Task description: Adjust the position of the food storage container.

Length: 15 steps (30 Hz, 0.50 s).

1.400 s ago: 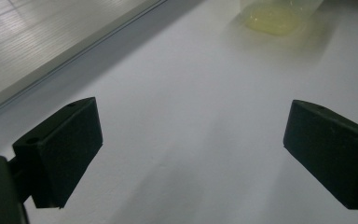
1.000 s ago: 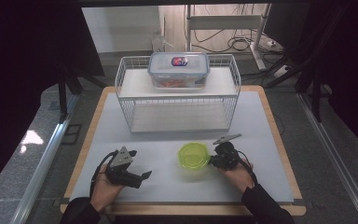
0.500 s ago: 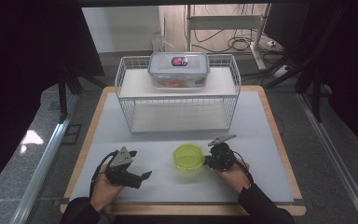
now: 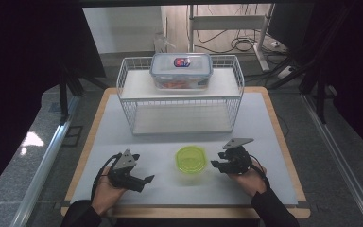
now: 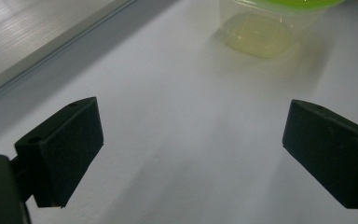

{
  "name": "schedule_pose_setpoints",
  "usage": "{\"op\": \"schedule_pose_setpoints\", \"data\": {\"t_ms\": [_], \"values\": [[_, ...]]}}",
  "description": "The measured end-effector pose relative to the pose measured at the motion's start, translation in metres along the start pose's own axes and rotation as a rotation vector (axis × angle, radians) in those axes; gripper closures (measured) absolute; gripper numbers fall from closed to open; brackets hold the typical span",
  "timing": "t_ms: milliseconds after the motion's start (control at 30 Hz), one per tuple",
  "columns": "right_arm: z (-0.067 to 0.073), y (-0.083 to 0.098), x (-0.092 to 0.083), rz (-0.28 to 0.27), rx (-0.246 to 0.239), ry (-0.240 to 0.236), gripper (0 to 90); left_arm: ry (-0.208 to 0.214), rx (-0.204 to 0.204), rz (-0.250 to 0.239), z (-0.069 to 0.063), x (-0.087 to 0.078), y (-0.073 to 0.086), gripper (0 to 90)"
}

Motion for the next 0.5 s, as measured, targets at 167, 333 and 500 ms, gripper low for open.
{"op": "schedule_pose_setpoints", "data": {"t_ms": [167,333,500], "values": [[0.001,0.0,-0.008,-0.023,-0.019,-0.014,35.1,0.005,0.006,0.01,-0.001,0.001,0.001,5.1],[-0.001,0.005,-0.01,-0.035,-0.018,-0.01,20.0,0.006,0.006,0.011,-0.001,0.001,0.001,5.1],[-0.002,0.005,-0.011,-0.052,0.004,-0.013,10.3,0.005,0.008,0.012,-0.001,0.002,0.001,5.1]]}}
Point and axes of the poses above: each handheld gripper's, and its own axes: x roughly forward along the jaws, y roughly out of its underside, z roughly to its left, the point moved 4 cm from there along x, roughly forward along the jaws, and after that the axes turned 7 degrees about -z, right-handed, at the moved point
